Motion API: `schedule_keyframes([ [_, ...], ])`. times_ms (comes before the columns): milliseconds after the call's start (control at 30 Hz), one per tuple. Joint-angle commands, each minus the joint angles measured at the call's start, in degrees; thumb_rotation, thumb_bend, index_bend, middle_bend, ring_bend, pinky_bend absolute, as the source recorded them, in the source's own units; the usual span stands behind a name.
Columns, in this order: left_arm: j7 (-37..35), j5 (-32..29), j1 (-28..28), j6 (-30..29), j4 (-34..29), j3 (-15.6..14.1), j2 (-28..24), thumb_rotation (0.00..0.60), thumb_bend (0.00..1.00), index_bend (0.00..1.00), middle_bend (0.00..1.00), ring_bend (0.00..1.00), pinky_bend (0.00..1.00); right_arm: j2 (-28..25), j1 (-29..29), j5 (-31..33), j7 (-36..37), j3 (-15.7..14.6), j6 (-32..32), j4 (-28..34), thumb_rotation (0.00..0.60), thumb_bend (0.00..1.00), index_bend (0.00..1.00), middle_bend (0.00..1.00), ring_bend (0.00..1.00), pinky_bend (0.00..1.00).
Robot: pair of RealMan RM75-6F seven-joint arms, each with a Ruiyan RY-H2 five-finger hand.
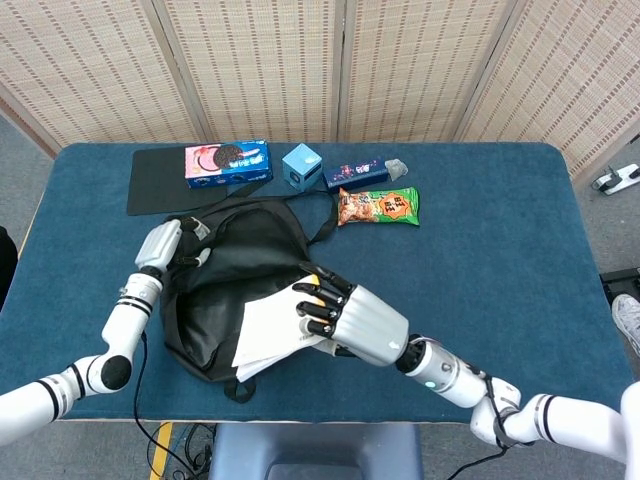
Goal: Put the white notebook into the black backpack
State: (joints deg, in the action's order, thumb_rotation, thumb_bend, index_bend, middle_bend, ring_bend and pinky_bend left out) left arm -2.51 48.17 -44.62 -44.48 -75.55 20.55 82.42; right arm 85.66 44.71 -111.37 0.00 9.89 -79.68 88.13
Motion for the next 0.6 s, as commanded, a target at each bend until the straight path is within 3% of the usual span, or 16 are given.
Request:
schedule_keyframes([
  [33, 0.7, -0.9, -0.6, 0.3, -0.1, 0.1, -0.2, 0.600, 0.47, 0.77, 0.35, 0.29, 0.07, 4.3, 2.9, 1.4, -0.4, 0.6, 3.2, -3.6, 0.600, 0.47, 0.74, 0.48, 0.24, 0.08],
  [600, 2.1, -5.1, -2.0, 2.3, -1.4, -0.6, -2.1, 0.600, 0.47, 0.77, 0.35, 0.29, 0.07, 17.3, 10.6, 3.9, -1.7, -0.5, 9.9, -20.2, 0.600, 0.47, 0.74, 0.49, 0.26, 0.08],
])
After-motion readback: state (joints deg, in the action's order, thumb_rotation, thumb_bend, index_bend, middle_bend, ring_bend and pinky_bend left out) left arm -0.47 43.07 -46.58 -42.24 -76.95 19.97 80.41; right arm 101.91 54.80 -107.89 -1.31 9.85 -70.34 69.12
